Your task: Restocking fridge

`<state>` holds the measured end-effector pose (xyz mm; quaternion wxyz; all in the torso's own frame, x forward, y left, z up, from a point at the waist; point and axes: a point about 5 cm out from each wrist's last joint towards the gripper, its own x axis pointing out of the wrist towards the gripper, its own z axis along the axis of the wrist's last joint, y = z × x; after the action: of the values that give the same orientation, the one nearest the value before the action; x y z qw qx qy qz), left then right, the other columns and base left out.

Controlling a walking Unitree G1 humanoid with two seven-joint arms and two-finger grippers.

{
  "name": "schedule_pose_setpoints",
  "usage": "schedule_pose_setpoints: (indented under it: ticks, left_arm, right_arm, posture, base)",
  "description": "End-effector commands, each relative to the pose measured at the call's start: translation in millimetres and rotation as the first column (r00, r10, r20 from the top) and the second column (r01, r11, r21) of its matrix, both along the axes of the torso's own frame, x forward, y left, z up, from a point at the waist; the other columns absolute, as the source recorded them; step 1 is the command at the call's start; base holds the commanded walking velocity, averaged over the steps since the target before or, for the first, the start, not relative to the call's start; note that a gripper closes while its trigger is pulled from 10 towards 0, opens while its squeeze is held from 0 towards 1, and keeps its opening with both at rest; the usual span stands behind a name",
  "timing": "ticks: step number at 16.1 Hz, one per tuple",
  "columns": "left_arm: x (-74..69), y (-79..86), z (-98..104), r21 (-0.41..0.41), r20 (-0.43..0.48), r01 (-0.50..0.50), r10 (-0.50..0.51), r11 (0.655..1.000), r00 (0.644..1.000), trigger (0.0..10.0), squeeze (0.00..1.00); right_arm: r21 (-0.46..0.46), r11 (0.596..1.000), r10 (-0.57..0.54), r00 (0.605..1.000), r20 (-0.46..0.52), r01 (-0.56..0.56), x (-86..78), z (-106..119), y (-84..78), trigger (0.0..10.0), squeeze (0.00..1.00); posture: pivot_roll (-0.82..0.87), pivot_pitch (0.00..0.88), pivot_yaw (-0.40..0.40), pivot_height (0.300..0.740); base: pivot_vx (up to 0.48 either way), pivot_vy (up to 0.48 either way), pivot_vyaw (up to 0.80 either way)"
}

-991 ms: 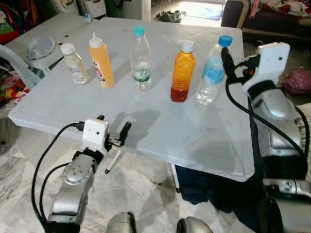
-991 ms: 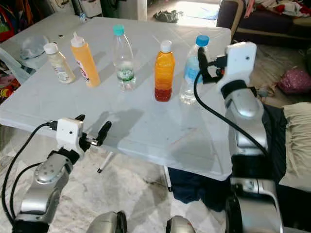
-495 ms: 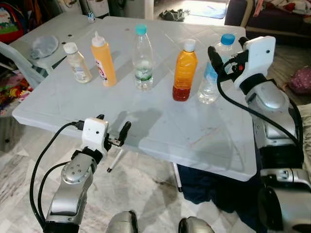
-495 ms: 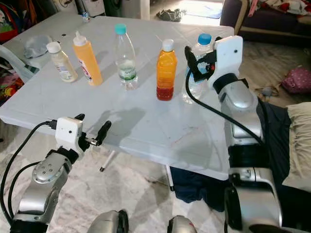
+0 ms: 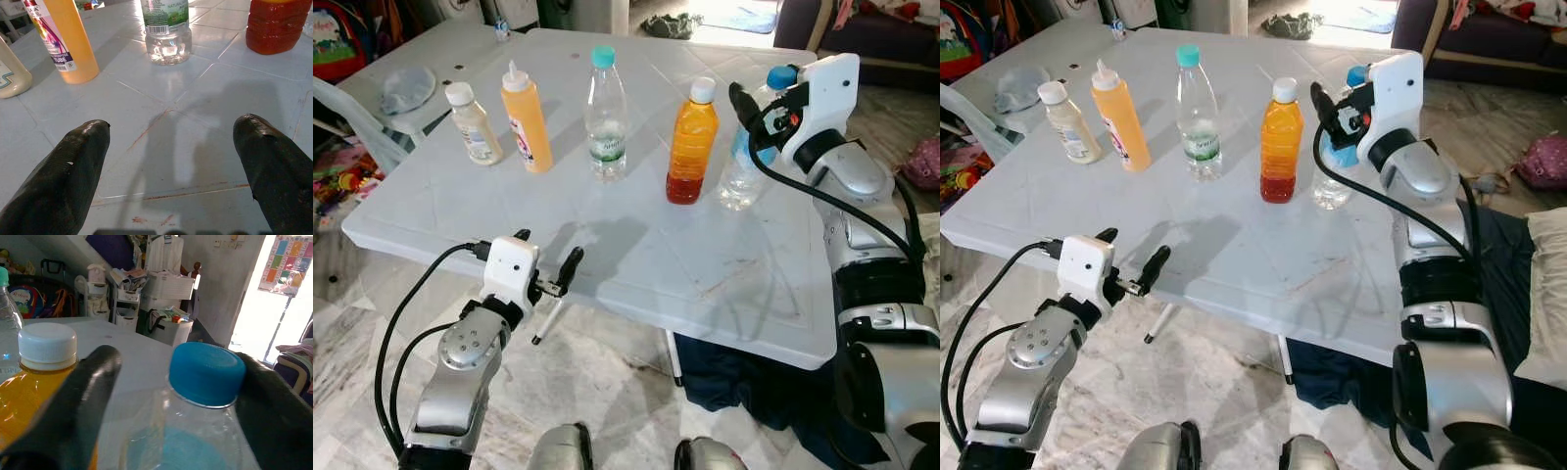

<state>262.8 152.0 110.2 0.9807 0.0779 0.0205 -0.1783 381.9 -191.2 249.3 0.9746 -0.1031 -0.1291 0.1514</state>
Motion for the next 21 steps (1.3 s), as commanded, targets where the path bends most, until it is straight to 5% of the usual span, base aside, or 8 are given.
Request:
schedule_pose_setpoints:
  ticks: [1,5,15,16,17,18,21]
  left_arm:
    - [-1.9,0.3,1.8,0.020,-0.001,0.015,-0.015,1.000,1.000,10.0,0.00]
    - [-0.1,-3.3,2.0,0.018,-0.003,0.023,-0.023,1.000,1.000,10.0,0.00]
    - [1.3,-9.2,-3.1,0.012,-0.017,0.031,-0.030,0.999,0.999,10.0,0.00]
    - [0.6,-9.8,-3.8,0.011,-0.017,0.030,-0.029,0.999,0.999,10.0,0.00]
    - [0.1,-10.0,-4.3,0.010,-0.019,0.029,-0.029,1.000,0.999,10.0,0.00]
    - [-0.5,-9.4,-5.5,0.007,-0.024,0.016,-0.015,1.000,1.000,10.0,0.00]
    - [-1.1,-5.6,-12.7,-0.021,-0.064,-0.062,0.060,0.998,0.996,10.0,0.00]
  right_arm:
    - [-0.008,1.000,0.026,1.000,0.012,-0.026,2.0,5.3,6.6,1.0,0.00]
    - [-0.023,1.000,0.002,1.000,0.002,-0.002,3.3,1.4,4.7,0.0,0.00]
    - [-0.076,0.997,-0.020,1.000,-0.015,0.019,0.6,-2.1,4.4,0.0,0.00]
    - [-0.089,0.996,-0.020,1.000,-0.006,0.019,-3.1,-2.7,5.8,4.5,0.00]
    - [-0.097,0.995,-0.026,1.000,0.006,0.027,-5.9,-3.1,6.3,5.6,0.00]
    - [-0.080,0.996,-0.040,0.999,0.033,0.042,-11.4,-2.6,7.4,10.0,0.00]
    - [-0.040,0.998,-0.045,0.994,0.095,0.049,-36.0,-6.1,15.8,10.0,0.00]
  posture:
    - [0.09,0.117,0.085,0.740]
    - [0.08,0.127,0.084,0.740]
    - [0.06,0.109,0.073,0.740]
    - [0.06,0.106,0.072,0.740]
    - [0.05,0.102,0.072,0.740]
    - [0.05,0.099,0.072,0.740]
    - [0.04,0.084,0.063,0.740]
  base:
    - [0.000,0.000,0.00]
    - [0.000,0.000,0.00]
    - [0.000,0.000,0.00]
    - [0.000,0.000,0.00]
    - [0.000,0.000,0.00]
    - [0.000,0.000,0.00]
    - [0.000,0.000,0.00]
